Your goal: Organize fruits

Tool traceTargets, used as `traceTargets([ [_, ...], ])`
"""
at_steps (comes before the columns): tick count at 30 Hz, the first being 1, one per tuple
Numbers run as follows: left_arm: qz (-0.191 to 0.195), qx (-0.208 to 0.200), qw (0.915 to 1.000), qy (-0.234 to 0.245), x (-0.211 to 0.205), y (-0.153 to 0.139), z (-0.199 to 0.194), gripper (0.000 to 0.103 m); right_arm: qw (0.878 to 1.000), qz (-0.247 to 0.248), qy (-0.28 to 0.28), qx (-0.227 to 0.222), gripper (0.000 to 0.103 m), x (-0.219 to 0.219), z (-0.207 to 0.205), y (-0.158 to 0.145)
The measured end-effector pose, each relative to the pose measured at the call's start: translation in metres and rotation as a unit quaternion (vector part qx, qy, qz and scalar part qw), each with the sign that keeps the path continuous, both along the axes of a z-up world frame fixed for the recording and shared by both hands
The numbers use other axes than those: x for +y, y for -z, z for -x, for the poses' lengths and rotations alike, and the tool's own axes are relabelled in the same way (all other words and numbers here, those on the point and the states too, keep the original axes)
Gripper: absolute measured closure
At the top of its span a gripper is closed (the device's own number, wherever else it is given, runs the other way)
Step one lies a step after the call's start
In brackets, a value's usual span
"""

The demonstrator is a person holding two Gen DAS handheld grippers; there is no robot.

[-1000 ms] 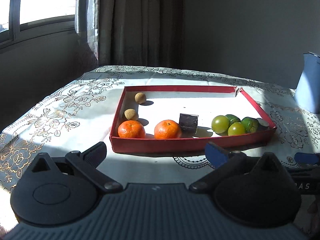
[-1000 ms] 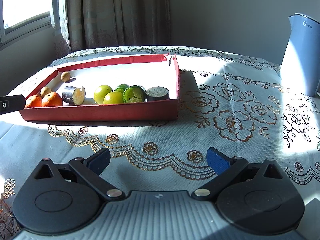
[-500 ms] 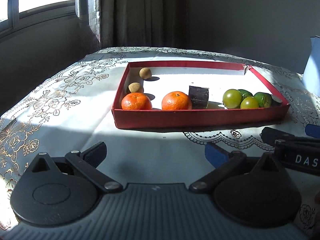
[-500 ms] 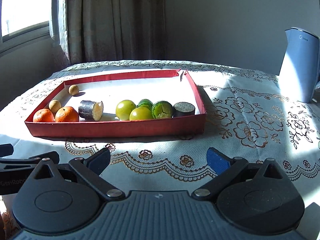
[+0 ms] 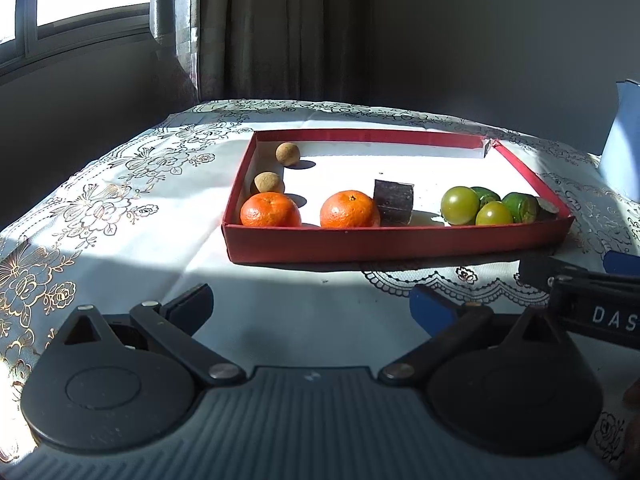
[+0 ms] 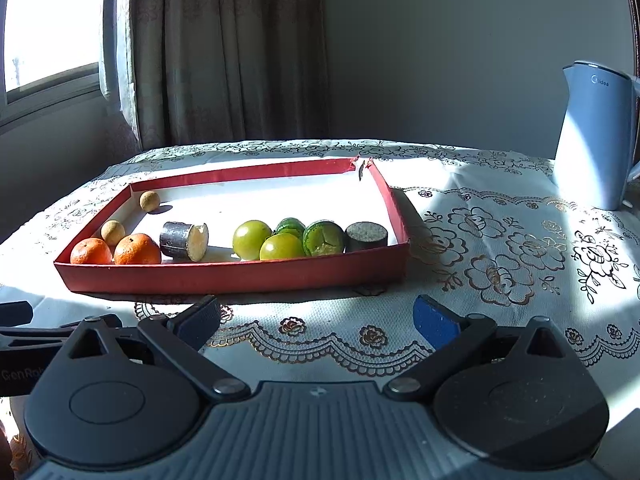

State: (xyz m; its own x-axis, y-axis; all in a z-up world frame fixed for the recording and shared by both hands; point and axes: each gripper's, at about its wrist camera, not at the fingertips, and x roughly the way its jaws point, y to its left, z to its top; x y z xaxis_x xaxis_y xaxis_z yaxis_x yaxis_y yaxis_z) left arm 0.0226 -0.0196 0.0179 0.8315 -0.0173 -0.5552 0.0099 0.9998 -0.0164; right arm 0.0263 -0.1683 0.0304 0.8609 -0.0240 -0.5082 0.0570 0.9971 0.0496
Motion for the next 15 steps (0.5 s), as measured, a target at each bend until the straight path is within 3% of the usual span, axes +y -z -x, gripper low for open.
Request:
traceTargets([
  [10, 0.005, -0.003, 1.0, -0.003, 0.0019, -0.0005, 0.0002, 0.0, 1.0, -0.003, -0.008, -0.009, 0.0, -0.0001, 0.0021, -0.0013],
  [15, -0.017, -0.001, 0.9997, -0.019, -0.0016, 0.0012, 0.0017, 0.0, 1.0, 0.007, -0.018, -0.009, 0.0, 0.004, 0.0022, -0.001],
])
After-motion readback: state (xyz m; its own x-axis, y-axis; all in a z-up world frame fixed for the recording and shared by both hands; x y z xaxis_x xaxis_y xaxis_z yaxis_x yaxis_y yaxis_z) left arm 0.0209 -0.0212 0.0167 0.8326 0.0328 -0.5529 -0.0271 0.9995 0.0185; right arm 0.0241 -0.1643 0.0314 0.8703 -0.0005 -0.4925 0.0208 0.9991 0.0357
